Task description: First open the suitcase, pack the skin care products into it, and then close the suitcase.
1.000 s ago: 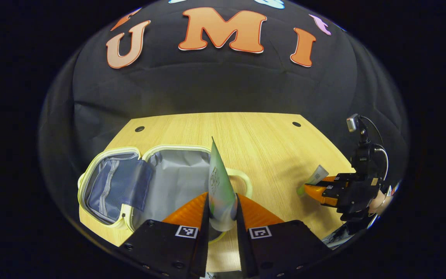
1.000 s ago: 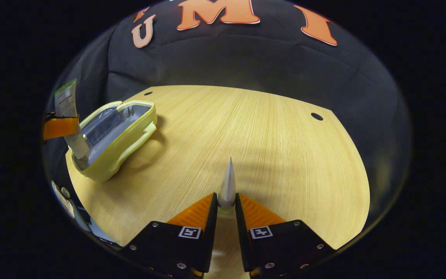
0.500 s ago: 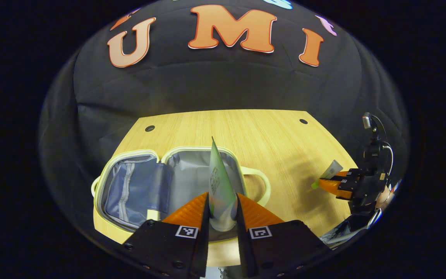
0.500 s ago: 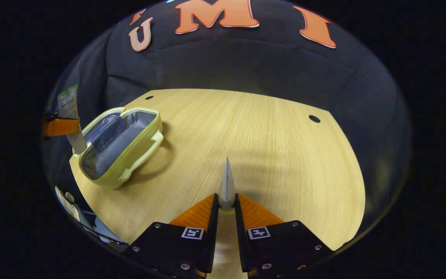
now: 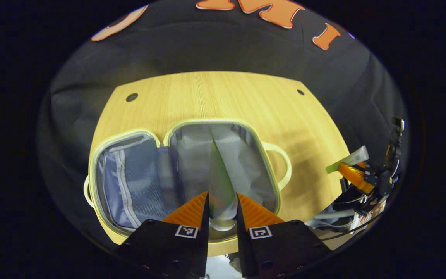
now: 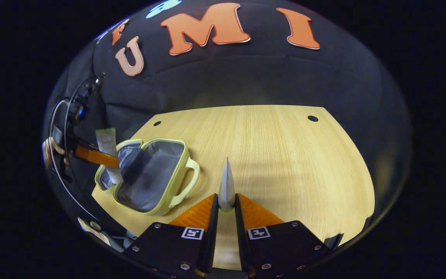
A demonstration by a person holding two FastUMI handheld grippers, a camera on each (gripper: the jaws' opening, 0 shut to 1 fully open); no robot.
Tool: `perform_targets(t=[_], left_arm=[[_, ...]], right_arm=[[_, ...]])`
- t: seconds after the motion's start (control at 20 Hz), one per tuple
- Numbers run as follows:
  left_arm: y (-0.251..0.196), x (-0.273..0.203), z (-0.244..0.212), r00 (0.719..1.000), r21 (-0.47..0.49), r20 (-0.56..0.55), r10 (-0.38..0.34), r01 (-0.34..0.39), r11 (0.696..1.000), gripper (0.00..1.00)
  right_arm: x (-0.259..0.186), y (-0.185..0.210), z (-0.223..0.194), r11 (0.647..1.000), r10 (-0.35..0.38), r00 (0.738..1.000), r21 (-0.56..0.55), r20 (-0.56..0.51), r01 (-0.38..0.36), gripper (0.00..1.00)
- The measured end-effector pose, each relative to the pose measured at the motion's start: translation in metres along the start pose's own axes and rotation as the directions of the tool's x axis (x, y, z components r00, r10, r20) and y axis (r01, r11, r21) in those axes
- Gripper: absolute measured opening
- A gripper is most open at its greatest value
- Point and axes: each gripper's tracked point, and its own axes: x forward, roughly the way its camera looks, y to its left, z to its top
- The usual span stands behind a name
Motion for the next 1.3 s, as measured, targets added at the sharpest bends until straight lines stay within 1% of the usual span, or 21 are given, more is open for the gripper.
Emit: perform_targets(t=[0.05, 0.1, 0.15, 0.25, 0.3, 0.35, 0.4, 0.45, 0.5, 0.55, 0.6, 0.65, 0.7, 0.75, 0.8, 0.85, 0.95, 1.05, 1.15, 1.25, 1.3], left_arm=[[0.002, 0.01, -0.005, 0.999, 0.002, -0.038, -0.001, 0.001, 1.0, 0.34], [0.004, 0.015, -0.007, 0.998, 0.011, -0.069, 0.014, -0.014, 1.0, 0.34], [0.007, 0.019, -0.006, 0.996, 0.03, -0.082, 0.035, -0.033, 0.999, 0.33], [0.011, 0.024, -0.007, 0.994, 0.052, -0.099, 0.052, -0.047, 0.998, 0.34], [0.009, 0.029, -0.008, 0.994, 0.049, -0.105, 0.039, -0.034, 0.998, 0.36], [0.008, 0.029, -0.008, 0.994, 0.038, -0.107, 0.023, -0.019, 0.999, 0.36], [0.006, 0.032, -0.008, 0.995, 0.035, -0.103, 0.0, 0.004, 0.999, 0.43], [0.009, 0.031, -0.004, 0.995, 0.046, -0.096, -0.003, 0.008, 0.999, 0.43], [0.013, 0.031, -0.003, 0.997, 0.064, -0.076, -0.004, 0.009, 0.998, 0.53], [0.018, 0.032, 0.006, 0.998, 0.075, -0.055, 0.0, 0.004, 0.997, 0.77], [0.018, 0.023, 0.003, 0.999, 0.074, -0.04, 0.006, -0.003, 0.997, 1.0], [0.023, 0.022, 0.002, 1.0, 0.073, -0.02, 0.011, -0.009, 0.997, 0.98], [0.025, 0.017, 0.003, 1.0, 0.069, 0.0, 0.011, -0.011, 0.998, 0.98], [0.029, 0.01, 0.004, 1.0, 0.061, 0.022, 0.01, -0.011, 0.998, 0.99], [0.032, 0.001, 0.004, 0.999, 0.049, 0.047, 0.008, -0.011, 0.999, 0.98], [0.035, -0.007, 0.004, 0.997, 0.036, 0.078, 0.008, -0.011, 0.999, 0.98], [0.045, -0.029, 0.003, 0.987, -0.002, 0.161, 0.006, -0.005, 1.0, 0.98], [0.057, -0.045, -0.004, 0.974, -0.075, 0.225, -0.005, 0.022, 0.997, 0.98], [0.075, -0.056, -0.018, 0.963, -0.158, 0.27, -0.013, 0.058, 0.986, 0.98], [0.099, -0.076, -0.035, 0.949, -0.241, 0.315, 0.018, 0.061, 0.969, 0.96], [0.115, -0.089, -0.043, 0.942, -0.276, 0.332, 0.05, 0.046, 0.96, 0.98]], right_arm=[[-0.003, 0.003, -0.003, 1.0, -0.01, 1.0, 0.012, -0.002, 0.01, 0.27], [-0.006, 0.007, -0.006, 1.0, -0.02, 1.0, 0.02, -0.006, 0.02, 0.27], [-0.009, 0.009, -0.009, 0.999, -0.028, 1.0, 0.03, -0.011, 0.029, 0.27], [-0.014, 0.013, -0.012, 0.998, -0.043, 0.999, 0.04, -0.008, 0.043, 0.27], [-0.015, 0.014, -0.013, 0.998, -0.054, 0.998, 0.044, -0.012, 0.054, 0.27], [-0.017, 0.015, -0.014, 0.997, -0.062, 0.998, 0.049, -0.015, 0.062, 0.27], [-0.019, 0.017, -0.014, 0.996, -0.066, 0.998, 0.056, -0.02, 0.067, 0.27], [-0.019, 0.019, -0.013, 0.995, -0.07, 0.997, 0.066, -0.021, 0.071, 0.27], [-0.02, 0.022, -0.01, 0.995, -0.069, 0.997, 0.074, -0.018, 0.07, 0.27], [-0.02, 0.024, -0.007, 0.994, -0.071, 0.997, 0.08, -0.012, 0.072, 0.27], [-0.021, 0.027, -0.001, 0.994, -0.07, 0.998, 0.083, -0.006, 0.07, 0.27], [-0.021, 0.03, 0.003, 0.994, -0.067, 0.998, 0.085, 0.001, 0.066, 0.22], [-0.022, 0.034, 0.008, 0.995, -0.059, 0.998, 0.084, 0.005, 0.058, 0.22], [-0.022, 0.038, 0.015, 0.995, -0.057, 0.998, 0.084, 0.009, 0.056, 0.27], [-0.022, 0.041, 0.021, 0.995, -0.053, 0.999, 0.087, 0.009, 0.052, 0.22], [-0.021, 0.049, 0.029, 0.996, -0.032, 0.999, 0.086, 0.013, 0.031, 0.27], [-0.018, 0.064, 0.043, 0.997, 0.012, 1.0, 0.076, 0.005, -0.012, 0.27], [-0.015, 0.088, 0.059, 0.996, 0.081, 0.997, 0.05, -0.011, -0.08, 0.27], [-0.008, 0.114, 0.073, 0.989, 0.147, 0.989, 0.018, -0.033, -0.147, 0.27], [0.004, 0.14, 0.08, 0.979, 0.202, 0.977, -0.003, -0.066, -0.202, 0.27], [0.012, 0.153, 0.081, 0.974, 0.224, 0.97, -0.009, -0.094, -0.226, 0.27]])
